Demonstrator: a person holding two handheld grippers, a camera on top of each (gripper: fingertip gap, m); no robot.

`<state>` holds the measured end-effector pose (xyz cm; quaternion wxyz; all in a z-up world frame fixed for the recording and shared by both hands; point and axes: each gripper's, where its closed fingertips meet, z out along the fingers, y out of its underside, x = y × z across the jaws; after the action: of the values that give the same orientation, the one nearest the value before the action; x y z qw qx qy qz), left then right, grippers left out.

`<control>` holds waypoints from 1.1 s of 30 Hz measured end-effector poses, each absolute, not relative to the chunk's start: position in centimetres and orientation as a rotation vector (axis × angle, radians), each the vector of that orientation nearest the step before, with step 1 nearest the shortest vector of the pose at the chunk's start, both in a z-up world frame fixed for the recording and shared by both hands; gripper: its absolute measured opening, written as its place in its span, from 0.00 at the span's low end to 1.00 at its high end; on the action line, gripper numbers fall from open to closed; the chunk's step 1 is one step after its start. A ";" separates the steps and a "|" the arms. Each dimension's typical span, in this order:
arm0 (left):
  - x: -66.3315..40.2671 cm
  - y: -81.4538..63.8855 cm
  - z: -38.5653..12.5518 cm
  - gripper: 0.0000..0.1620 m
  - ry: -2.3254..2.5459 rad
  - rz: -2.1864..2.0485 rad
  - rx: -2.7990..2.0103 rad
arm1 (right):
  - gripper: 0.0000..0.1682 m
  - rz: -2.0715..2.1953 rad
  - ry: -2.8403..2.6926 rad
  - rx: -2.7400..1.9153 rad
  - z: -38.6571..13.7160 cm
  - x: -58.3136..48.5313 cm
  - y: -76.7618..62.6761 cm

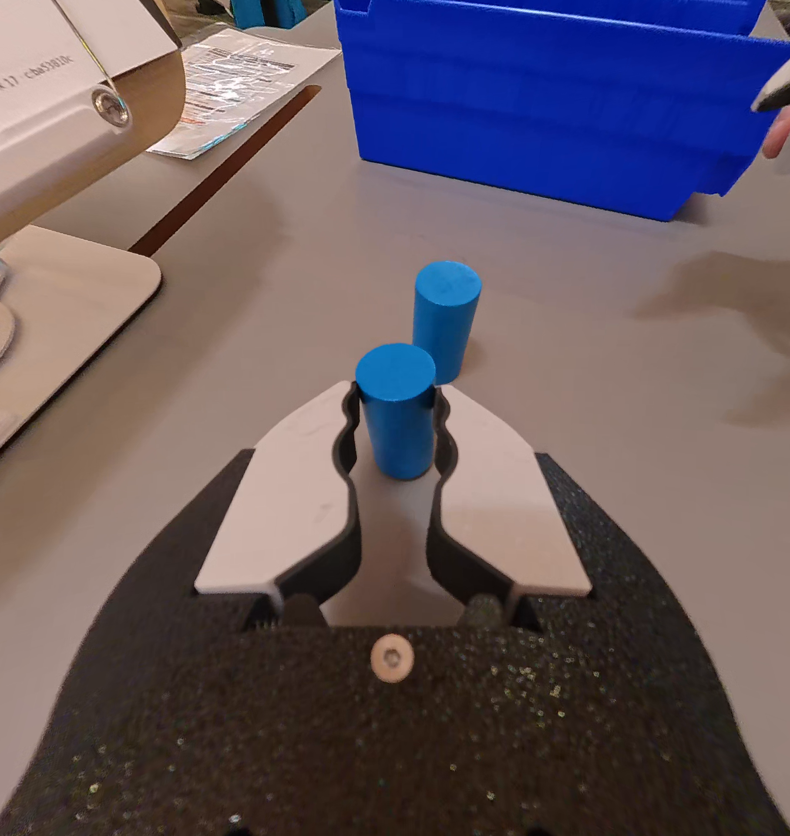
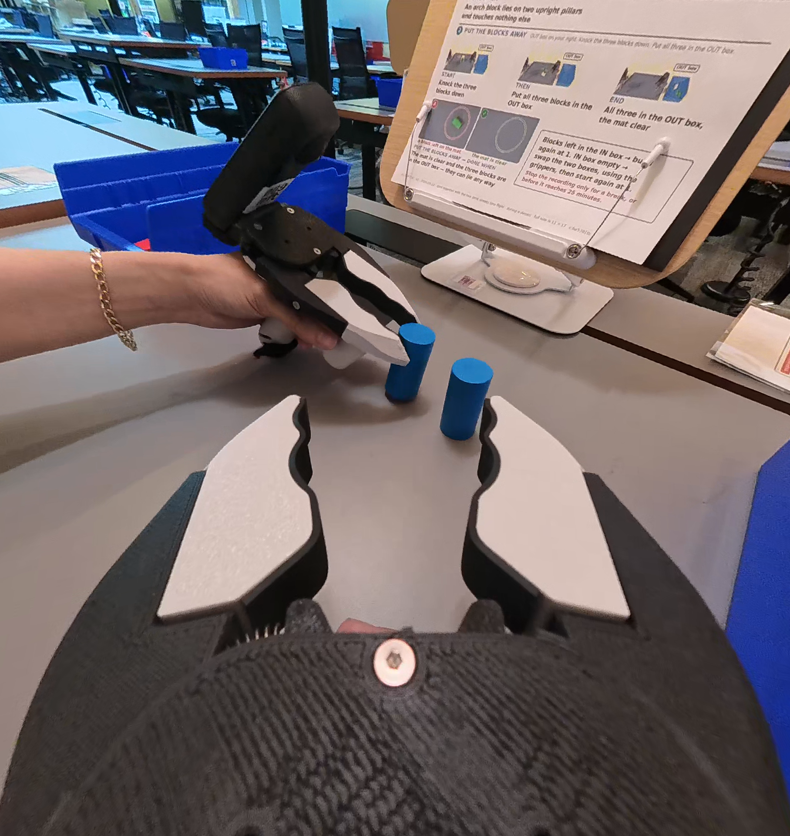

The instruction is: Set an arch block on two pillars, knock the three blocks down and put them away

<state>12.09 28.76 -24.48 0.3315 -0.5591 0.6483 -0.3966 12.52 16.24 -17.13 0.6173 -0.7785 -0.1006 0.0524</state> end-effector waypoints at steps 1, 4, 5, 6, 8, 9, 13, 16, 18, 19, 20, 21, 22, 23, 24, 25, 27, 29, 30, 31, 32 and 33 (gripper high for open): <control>12.1 28.8 -24.5 0.19 1.696 -1.035 -1.455 | 0.43 0.123 -0.229 -1.792 -17.1 12.6 16.3; 12.3 28.9 -24.6 0.19 1.686 -1.031 -1.456 | 0.43 0.128 -0.228 -1.790 -17.2 12.5 16.4; 12.4 28.9 -24.6 0.19 1.685 -1.029 -1.457 | 0.43 0.129 -0.230 -1.792 -17.2 12.4 16.4; 12.4 28.9 -24.6 0.19 1.685 -1.030 -1.458 | 0.43 0.130 -0.232 -1.793 -17.3 12.4 16.4; 12.3 29.0 -24.6 0.19 1.683 -1.030 -1.462 | 0.43 0.128 -0.237 -1.795 -17.3 12.2 16.4; 12.2 29.0 -24.6 0.19 1.684 -1.030 -1.463 | 0.43 0.128 -0.240 -1.796 -17.3 12.2 16.4; 11.7 29.1 -24.7 0.19 1.697 -1.033 -1.462 | 0.43 0.128 -0.238 -1.797 -17.4 12.2 16.4; 11.5 29.0 -24.7 0.19 1.716 -1.021 -1.438 | 0.43 0.131 -0.233 -1.796 -17.4 12.2 16.4; 11.5 28.8 -24.8 0.19 1.734 -0.996 -1.414 | 0.43 0.131 -0.235 -1.796 -17.4 12.2 16.4; 11.5 28.8 -24.8 0.19 1.741 -0.980 -1.403 | 0.43 0.130 -0.235 -1.798 -17.4 12.1 16.4; 11.6 28.8 -24.8 0.19 1.745 -0.970 -1.399 | 0.43 0.130 -0.237 -1.801 -17.4 12.1 16.4; 11.6 28.8 -24.8 0.19 1.745 -0.967 -1.403 | 0.43 0.128 -0.238 -1.800 -17.4 12.1 16.4; 11.6 28.8 -24.8 0.19 1.745 -0.966 -1.406 | 0.43 0.127 -0.238 -1.800 -17.4 12.1 16.4; 11.6 28.8 -24.8 0.19 1.746 -0.965 -1.405 | 0.43 0.128 -0.237 -1.800 -17.4 12.1 16.3; 11.6 28.8 -24.9 0.19 1.750 -0.960 -1.404 | 0.43 0.129 -0.236 -1.800 -17.3 12.1 16.3; 11.5 28.9 -25.0 0.21 1.758 -0.946 -1.408 | 0.43 0.128 -0.236 -1.799 -17.3 12.1 16.3; 11.5 29.0 -25.4 0.27 1.772 -0.911 -1.425 | 0.43 0.127 -0.234 -1.798 -17.2 12.2 16.3; 11.4 28.9 -25.2 0.35 1.764 -0.909 -1.419 | 0.43 0.126 -0.235 -1.798 -17.2 12.2 16.2; 11.3 29.0 -24.7 0.40 1.740 -0.903 -1.420 | 0.43 0.124 -0.235 -1.797 -17.2 12.2 16.1; 11.2 29.2 -24.1 0.43 1.709 -0.897 -1.422 | 0.43 0.123 -0.235 -1.796 -17.1 12.3 16.1; 10.9 29.3 -23.2 0.43 1.681 -0.897 -1.417 | 0.43 0.123 -0.235 -1.795 -17.1 12.3 16.0; 10.5 29.2 -22.0 0.43 1.650 -0.905 -1.399 | 0.43 0.123 -0.233 -1.793 -17.0 12.4 15.9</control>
<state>10.51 29.23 -22.03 0.3878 -0.5499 0.6485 -0.3559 12.37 15.91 -17.04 0.6170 -0.7786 -0.1014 0.0532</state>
